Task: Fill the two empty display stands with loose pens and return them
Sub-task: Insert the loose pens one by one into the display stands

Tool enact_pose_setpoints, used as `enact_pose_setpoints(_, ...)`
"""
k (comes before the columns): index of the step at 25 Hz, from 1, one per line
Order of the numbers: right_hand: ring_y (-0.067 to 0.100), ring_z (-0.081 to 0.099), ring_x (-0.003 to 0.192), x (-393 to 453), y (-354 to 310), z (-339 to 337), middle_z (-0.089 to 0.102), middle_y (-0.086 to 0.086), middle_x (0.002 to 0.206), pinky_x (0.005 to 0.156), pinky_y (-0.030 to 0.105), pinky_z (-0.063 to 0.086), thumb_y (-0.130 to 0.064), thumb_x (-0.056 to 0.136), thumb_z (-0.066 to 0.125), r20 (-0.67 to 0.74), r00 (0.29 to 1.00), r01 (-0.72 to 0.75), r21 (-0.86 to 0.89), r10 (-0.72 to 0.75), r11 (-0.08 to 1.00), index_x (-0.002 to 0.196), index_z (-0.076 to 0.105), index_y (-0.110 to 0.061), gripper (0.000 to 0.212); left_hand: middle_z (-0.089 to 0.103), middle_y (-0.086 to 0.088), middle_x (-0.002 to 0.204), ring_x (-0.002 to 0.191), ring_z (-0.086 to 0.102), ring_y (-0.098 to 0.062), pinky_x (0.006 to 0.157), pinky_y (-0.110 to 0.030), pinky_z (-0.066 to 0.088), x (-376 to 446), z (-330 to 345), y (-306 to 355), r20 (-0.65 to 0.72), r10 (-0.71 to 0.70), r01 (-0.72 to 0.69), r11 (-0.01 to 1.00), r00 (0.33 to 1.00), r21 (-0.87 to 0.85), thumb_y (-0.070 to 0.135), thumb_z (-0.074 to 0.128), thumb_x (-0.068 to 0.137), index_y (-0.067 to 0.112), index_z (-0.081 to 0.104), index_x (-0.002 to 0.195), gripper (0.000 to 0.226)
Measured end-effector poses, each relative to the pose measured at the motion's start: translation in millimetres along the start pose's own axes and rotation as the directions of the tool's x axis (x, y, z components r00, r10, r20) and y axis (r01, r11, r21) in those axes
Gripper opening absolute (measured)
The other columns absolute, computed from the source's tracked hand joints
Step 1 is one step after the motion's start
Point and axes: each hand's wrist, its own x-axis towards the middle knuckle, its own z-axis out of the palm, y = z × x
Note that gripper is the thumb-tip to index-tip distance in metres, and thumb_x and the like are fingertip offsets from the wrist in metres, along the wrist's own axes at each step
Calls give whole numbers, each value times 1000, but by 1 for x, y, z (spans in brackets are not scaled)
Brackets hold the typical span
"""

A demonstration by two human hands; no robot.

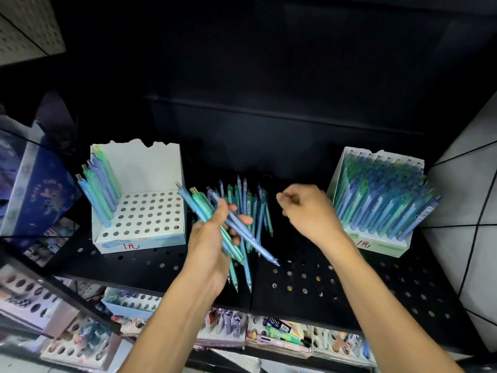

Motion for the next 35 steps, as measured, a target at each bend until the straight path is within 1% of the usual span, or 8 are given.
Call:
enact_pose_setpoints(3, 24, 66, 96, 19, 0, 28, 69, 0, 97, 80, 31, 52, -47, 92, 62, 85, 994, -56, -210, 75, 976, 106, 67, -18, 32, 62, -5, 60, 63, 61, -18, 84, -38, 52, -4, -1, 3, -29, -2, 2, 1000, 1000, -30, 31, 55, 98, 10, 63, 86, 25)
enact_pose_setpoints(11, 25, 56, 81, 27, 2, 32, 63, 3, 93, 67, 29, 41, -37, 87, 68, 88, 985, -87, -473, 145, 877, 92, 56, -15, 25, 62, -7, 64, 54, 61, -20, 58, -33, 60, -6, -11, 4, -6, -58, 57, 987, 998, -149, 26, 54, 100, 8, 60, 89, 22)
enact_pose_setpoints(18, 28, 63, 94, 32, 14, 25, 58, 3, 94, 70, 30, 44, -52, 87, 68, 210, 940, -155, -442, 270, 884, 91, 50, -15, 41, 57, -4, 62, 52, 53, -17, 57, -30, 51, -3, -5, 0, 27, -59, 62, 994, 998, -91, 27, 55, 100, 9, 59, 89, 21)
enact_pose_setpoints(23, 28, 59, 89, 21, 7, 27, 63, 9, 107, 72, 31, 42, -23, 103, 46, 205, 952, -71, -578, 229, 813, 119, 56, -9, 24, 58, -6, 63, 52, 56, -18, 54, -30, 55, -2, -2, -2, 14, -43, 44, 997, 999, -61, 20, 55, 100, 6, 63, 96, 17)
enact_pose_setpoints(27, 25, 60, 77, 4, 1, 6, 64, 5, 93, 60, 32, 40, -30, 106, 38, 131, 983, -67, -386, 126, 920, 102, 48, -12, 22, 53, -3, 61, 48, 48, -15, 49, -26, 46, 2, -1, -3, 0, -17, 17, 998, 1000, -67, 4, 51, 100, 6, 61, 102, 11)
enact_pose_setpoints(29, 20, 59, 65, -14, -13, 0, 60, 0, 77, 53, 34, 43, -36, 106, 35, 152, 988, 57, -286, -14, 957, 95, 45, -14, 26, 46, 1, 56, 44, 36, -11, 41, -22, 34, 4, 3, -3, 0, 16, -16, 999, 1000, -41, 8, 59, 97, 6, 56, 98, 3)
enact_pose_setpoints(32, 16, 60, 62, -37, -39, 3, 60, -1, 73, 57, 36, 49, -38, 105, 35, 228, 949, 258, -164, -217, 952, 94, 44, -20, 23, 42, 1, 55, 42, 33, -10, 39, -21, 31, 4, 10, -2, 44, 70, -71, 997, 997, 35, 24, 78, 83, 7, 54, 87, 29)
enact_pose_setpoints(35, 7, 64, 69, -40, -51, 7, 64, -6, 78, 67, 31, 52, -40, 105, 34, 299, 910, 288, 43, -287, 957, 95, 48, -25, 23, 42, -3, 57, 43, 36, -11, 42, -22, 36, -2, 9, 6, 80, 84, -88, 995, 993, 47, 31, 80, 77, -1, 63, 104, 45)
